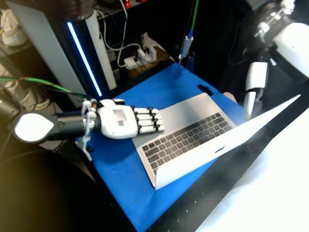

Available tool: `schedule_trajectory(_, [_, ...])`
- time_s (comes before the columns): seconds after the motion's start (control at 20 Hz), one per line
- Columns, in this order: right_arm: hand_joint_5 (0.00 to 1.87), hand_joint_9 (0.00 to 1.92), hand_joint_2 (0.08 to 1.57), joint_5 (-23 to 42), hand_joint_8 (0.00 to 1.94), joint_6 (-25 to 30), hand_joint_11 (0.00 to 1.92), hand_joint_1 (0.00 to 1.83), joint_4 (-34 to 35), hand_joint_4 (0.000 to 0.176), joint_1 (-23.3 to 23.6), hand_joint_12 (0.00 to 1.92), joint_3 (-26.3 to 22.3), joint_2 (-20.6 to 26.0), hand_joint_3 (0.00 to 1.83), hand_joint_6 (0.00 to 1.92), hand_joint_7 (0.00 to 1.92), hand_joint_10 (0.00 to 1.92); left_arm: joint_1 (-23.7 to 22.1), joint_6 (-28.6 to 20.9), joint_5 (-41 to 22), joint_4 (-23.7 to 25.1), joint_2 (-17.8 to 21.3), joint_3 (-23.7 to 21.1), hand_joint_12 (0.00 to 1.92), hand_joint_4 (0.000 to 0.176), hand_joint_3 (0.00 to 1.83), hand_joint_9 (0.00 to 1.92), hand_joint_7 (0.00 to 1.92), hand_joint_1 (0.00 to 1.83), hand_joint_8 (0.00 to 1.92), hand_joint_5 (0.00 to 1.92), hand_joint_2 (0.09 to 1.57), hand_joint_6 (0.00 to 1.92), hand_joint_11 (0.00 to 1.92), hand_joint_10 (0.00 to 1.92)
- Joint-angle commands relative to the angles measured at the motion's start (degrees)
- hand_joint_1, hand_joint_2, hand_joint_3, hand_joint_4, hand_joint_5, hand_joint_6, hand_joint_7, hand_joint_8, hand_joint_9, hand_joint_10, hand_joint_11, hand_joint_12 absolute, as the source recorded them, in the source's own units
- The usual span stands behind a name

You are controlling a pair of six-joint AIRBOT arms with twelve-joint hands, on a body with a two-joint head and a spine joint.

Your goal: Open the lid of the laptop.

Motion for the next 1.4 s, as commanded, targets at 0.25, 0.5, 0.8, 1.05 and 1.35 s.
schedule_trajectory(0.25, [0.00,0.00,1.18,3.2,0.00,0.5,0.00,0.00,2.2,0.000,0.3,0.00,-1.1,-0.7,0.00,0.00,0.00,0.00,4.6,-17.7,-16.0,17.2,6.2,-11.4,0.00,0.176,0.00,0.00,0.00,0.64,0.00,0.00,0.93,0.00,0.00,0.00])
schedule_trajectory(0.5, [0.00,0.00,1.16,2.9,0.00,0.5,0.00,0.00,5.6,0.000,-1.2,0.00,-1.6,0.1,0.00,0.00,0.00,0.00,7.3,-20.1,-26.7,26.9,14.1,-23.7,0.00,0.176,0.01,0.00,0.03,0.65,0.01,0.00,0.95,0.00,0.00,0.00])
schedule_trajectory(0.8, [0.00,0.00,1.16,2.9,0.00,0.5,0.00,0.00,12.8,0.000,-1.8,0.00,-3.5,3.4,0.00,0.00,0.00,0.00,13.5,-20.5,-35.4,31.4,20.5,-33.4,0.50,0.144,0.00,0.13,0.14,0.73,0.01,0.00,0.93,0.00,0.00,0.01])
schedule_trajectory(1.05, [0.00,0.00,1.17,7.5,0.00,-7.3,0.00,0.00,32.5,0.000,-6.0,0.00,-5.9,7.9,0.00,0.00,0.00,0.00,20.8,-32.7,-41.6,35.0,25.7,-37.5,0.30,0.098,0.00,0.09,0.16,0.67,0.00,0.02,0.94,0.00,0.00,0.01])
schedule_trajectory(1.35, [0.00,0.00,1.19,11.7,0.00,-11.4,0.00,0.00,43.8,0.000,-7.0,0.00,-8.2,14.7,0.01,0.00,0.00,0.00,31.6,-57.5,-49.4,38.3,30.4,-37.3,0.25,0.108,0.00,0.08,0.13,0.45,0.00,0.03,0.95,0.00,0.00,0.00])
